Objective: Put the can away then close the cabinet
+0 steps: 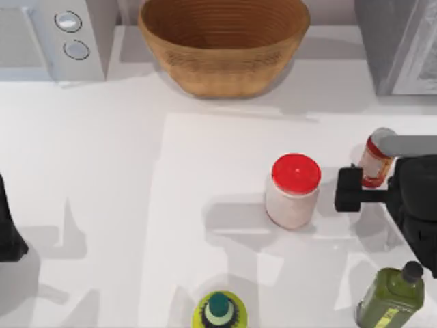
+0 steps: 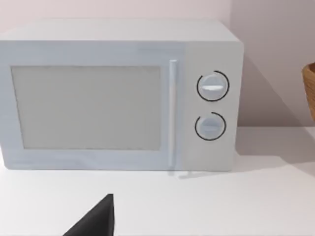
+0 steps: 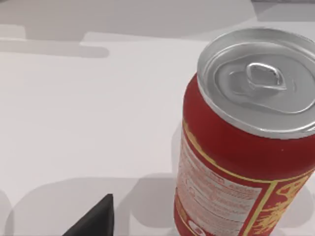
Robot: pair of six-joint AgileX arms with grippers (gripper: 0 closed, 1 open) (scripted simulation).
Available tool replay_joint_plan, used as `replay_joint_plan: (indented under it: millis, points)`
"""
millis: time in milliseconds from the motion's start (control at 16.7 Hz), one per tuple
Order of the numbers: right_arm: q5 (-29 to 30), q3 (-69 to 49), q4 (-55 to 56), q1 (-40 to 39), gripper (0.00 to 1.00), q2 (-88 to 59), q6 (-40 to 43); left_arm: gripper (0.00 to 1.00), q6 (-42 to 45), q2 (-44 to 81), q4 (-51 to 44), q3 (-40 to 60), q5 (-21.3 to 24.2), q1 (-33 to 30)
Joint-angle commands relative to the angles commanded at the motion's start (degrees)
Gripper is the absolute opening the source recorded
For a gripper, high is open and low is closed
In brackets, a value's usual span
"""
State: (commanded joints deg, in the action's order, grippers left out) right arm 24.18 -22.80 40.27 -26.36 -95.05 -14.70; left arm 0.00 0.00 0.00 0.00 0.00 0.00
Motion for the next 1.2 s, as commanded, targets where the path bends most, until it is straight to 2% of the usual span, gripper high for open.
replay_joint_plan:
  millis: [300, 660, 960, 1200]
  points:
    - [-2.2, -2.3, -1.2, 2.6, 1.0, -2.4, 1.3, 1.0, 0.0, 0.0, 0.0, 0.0, 0.0, 0.0]
    - [-3.7, -9.5, 6.6, 4.8, 1.0, -15.1, 2.5, 1.0, 0.0, 0.0, 0.0, 0.0, 0.0, 0.0]
    - [-3.9, -10.0, 7.4, 4.7, 1.0, -16.0, 2.6, 1.0, 0.0, 0.0, 0.0, 0.0, 0.0, 0.0]
    - [-3.9, -10.0, 7.4, 4.7, 0.7, -16.0, 2.6, 1.0, 0.0, 0.0, 0.0, 0.0, 0.0, 0.0]
